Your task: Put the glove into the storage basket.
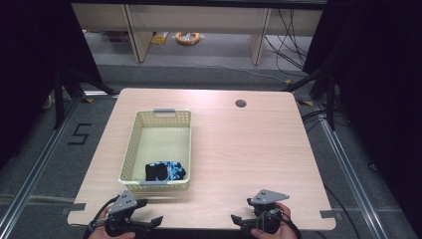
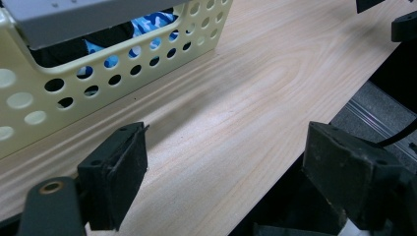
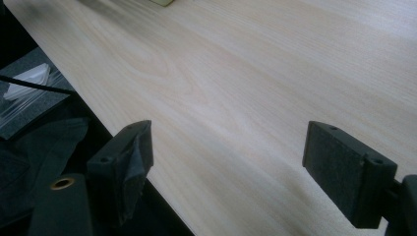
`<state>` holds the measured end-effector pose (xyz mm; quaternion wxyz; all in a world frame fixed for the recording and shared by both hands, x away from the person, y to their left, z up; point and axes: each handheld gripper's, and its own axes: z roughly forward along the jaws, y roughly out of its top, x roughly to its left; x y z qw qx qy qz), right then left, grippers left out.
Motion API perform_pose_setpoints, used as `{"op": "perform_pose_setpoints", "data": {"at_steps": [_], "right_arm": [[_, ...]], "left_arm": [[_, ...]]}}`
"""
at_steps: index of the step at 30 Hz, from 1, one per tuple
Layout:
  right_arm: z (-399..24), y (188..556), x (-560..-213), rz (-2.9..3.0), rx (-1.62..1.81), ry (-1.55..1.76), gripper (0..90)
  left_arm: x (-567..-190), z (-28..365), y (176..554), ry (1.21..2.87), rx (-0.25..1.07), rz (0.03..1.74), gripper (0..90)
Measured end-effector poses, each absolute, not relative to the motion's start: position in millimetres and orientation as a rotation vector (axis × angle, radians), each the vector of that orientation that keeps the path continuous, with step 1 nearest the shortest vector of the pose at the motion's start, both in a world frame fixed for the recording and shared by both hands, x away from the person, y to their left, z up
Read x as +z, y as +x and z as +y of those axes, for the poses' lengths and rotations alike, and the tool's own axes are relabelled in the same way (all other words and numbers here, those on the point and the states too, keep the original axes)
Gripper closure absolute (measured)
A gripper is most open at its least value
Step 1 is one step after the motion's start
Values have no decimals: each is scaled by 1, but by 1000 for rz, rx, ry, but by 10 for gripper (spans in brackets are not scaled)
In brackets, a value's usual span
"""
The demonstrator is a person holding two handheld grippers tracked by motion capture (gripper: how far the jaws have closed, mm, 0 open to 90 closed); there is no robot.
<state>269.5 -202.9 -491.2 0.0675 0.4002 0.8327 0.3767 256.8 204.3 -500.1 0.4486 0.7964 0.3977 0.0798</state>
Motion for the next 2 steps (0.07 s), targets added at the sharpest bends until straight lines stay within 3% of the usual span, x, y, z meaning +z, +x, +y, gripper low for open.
{"op": "perform_pose_setpoints", "data": {"at_steps": [2], "right_arm": [[-202,268,-491,2500,1140,1242,203]], "left_arm": [[-500,204,257,1972,196,984,166]]}}
